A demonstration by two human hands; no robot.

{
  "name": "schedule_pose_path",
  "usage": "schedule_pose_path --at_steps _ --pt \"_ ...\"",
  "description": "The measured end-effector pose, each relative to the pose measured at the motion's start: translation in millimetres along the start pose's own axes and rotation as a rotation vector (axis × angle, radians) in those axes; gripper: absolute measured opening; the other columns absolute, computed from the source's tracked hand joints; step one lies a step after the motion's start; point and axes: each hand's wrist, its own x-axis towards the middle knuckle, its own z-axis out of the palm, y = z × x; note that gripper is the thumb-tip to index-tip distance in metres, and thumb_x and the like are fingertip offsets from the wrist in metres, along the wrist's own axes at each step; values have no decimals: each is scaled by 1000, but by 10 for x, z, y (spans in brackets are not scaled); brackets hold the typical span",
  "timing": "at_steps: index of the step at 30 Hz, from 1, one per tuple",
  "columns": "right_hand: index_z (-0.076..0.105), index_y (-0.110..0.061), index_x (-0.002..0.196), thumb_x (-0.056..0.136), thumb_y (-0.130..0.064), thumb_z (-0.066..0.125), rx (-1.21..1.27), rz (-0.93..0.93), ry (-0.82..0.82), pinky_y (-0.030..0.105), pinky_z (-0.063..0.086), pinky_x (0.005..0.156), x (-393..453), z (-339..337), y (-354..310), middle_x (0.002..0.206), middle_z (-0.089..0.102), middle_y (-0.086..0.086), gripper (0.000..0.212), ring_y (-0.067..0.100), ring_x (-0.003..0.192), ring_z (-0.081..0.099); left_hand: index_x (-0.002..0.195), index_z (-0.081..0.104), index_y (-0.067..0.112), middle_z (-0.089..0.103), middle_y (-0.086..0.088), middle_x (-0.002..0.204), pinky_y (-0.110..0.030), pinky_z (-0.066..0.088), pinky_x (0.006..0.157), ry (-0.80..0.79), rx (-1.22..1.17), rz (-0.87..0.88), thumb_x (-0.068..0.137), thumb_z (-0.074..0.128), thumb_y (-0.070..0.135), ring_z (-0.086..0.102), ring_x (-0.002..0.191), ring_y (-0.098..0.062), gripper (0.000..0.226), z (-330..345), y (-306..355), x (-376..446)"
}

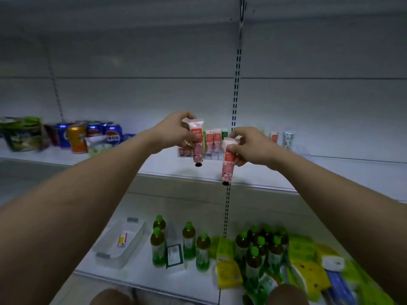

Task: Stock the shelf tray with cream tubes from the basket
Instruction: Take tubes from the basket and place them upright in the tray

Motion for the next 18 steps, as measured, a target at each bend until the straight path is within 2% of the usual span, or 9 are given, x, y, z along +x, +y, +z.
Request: schedule_pose_path --at_steps 4,9,12,15,18 --pt "60 -9 105 95 -7 57 -115 -12 28 25 58 59 230 -141 -41 85 68 12 10 17 64 68 115 52 12 68 -10 99 -29 61 69 -37 49 8 88 64 2 70 87 -21 31 -64 75 311" --pt "62 -15 98 93 -6 59 -275 -52 112 37 60 72 726 -46 65 95 66 8 10 22 78 68 108 58 7 65 -6 90 -12 48 48 59 72 42 88 65 2 65 72 -11 22 17 -121 738" --pt "62 -17 97 94 -8 58 -336 -62 192 39 58 76 1085 57 246 96 66 7 11 22 80 66 106 60 5 65 -7 89 -11 47 47 97 57 44 87 66 1 65 70 -11 21 45 -321 1003" --pt "63 -15 99 96 -9 54 -383 -71 253 31 50 65 1430 134 423 89 64 4 11 18 75 60 103 62 12 66 -2 88 -8 43 44 100 118 57 87 68 8 64 69 -8 17 50 -457 1263" --pt "62 -15 102 97 -9 52 -416 -81 282 33 49 74 1733 199 598 98 63 6 13 22 85 59 101 62 13 66 -1 85 -7 40 40 88 123 79 87 68 9 63 63 -6 16 85 -567 1510"
